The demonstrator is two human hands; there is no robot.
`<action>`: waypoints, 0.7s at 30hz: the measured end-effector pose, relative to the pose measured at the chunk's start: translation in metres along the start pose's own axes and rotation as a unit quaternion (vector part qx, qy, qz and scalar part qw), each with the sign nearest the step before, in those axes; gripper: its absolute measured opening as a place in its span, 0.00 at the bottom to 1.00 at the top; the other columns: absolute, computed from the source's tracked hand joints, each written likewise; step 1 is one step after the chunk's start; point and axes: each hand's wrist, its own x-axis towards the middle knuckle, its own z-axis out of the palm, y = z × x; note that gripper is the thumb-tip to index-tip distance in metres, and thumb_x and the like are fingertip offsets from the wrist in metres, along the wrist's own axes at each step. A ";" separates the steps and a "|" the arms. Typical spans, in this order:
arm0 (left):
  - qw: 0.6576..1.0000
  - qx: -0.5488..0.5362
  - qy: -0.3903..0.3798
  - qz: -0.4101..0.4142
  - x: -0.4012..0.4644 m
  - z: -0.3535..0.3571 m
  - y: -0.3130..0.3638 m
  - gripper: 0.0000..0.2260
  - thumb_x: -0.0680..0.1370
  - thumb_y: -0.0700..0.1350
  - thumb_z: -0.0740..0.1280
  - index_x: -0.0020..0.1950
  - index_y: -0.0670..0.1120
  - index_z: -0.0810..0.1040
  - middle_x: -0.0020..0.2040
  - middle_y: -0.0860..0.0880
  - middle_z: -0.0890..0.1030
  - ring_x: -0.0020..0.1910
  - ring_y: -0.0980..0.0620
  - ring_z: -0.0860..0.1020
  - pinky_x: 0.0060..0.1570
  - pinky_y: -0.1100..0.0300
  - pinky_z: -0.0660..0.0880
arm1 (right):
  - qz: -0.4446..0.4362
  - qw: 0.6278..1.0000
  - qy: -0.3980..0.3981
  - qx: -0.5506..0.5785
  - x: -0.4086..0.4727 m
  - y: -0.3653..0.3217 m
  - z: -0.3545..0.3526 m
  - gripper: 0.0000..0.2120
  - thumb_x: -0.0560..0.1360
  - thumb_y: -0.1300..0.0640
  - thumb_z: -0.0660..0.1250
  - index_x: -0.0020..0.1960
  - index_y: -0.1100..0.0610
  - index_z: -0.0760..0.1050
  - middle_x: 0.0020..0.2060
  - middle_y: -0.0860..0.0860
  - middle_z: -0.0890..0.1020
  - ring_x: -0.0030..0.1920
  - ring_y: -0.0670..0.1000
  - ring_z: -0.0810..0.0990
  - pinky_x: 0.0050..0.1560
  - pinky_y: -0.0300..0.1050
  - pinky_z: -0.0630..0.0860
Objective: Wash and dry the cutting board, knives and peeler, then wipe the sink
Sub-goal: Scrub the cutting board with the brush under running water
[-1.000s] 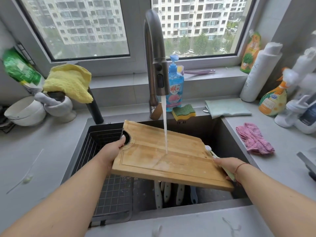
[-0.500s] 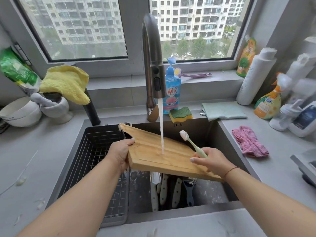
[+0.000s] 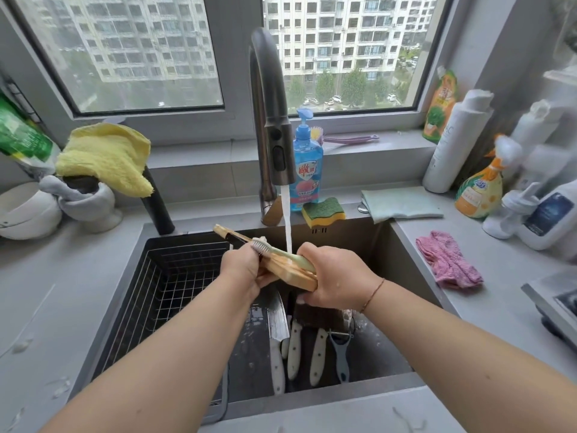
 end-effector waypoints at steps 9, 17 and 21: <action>0.997 0.032 -0.054 -0.046 -0.009 -0.007 0.014 0.15 0.82 0.51 0.59 0.52 0.38 0.71 0.45 0.34 0.80 0.42 0.39 0.82 0.39 0.48 0.81 | -0.006 0.997 -0.018 -0.077 0.028 0.009 -0.037 0.18 0.66 0.45 0.75 0.44 0.47 0.66 0.39 0.45 0.74 0.40 0.50 0.72 0.39 0.42 0.67; 0.876 0.399 0.132 0.238 0.004 -0.021 0.038 0.13 0.81 0.54 0.56 0.53 0.46 0.73 0.50 0.46 0.76 0.49 0.46 0.73 0.47 0.55 0.69 | 0.035 0.996 0.020 -0.080 0.047 0.014 -0.080 0.19 0.64 0.49 0.77 0.44 0.49 0.68 0.39 0.45 0.73 0.42 0.50 0.73 0.37 0.38 0.65; 0.906 0.359 -0.073 0.212 0.005 -0.030 0.042 0.22 0.64 0.39 0.60 0.58 0.46 0.74 0.60 0.46 0.77 0.54 0.49 0.75 0.46 0.57 0.72 | 0.038 0.996 -0.027 -0.082 0.057 0.011 -0.103 0.25 0.59 0.49 0.81 0.50 0.55 0.75 0.45 0.49 0.79 0.47 0.52 0.77 0.47 0.45 0.75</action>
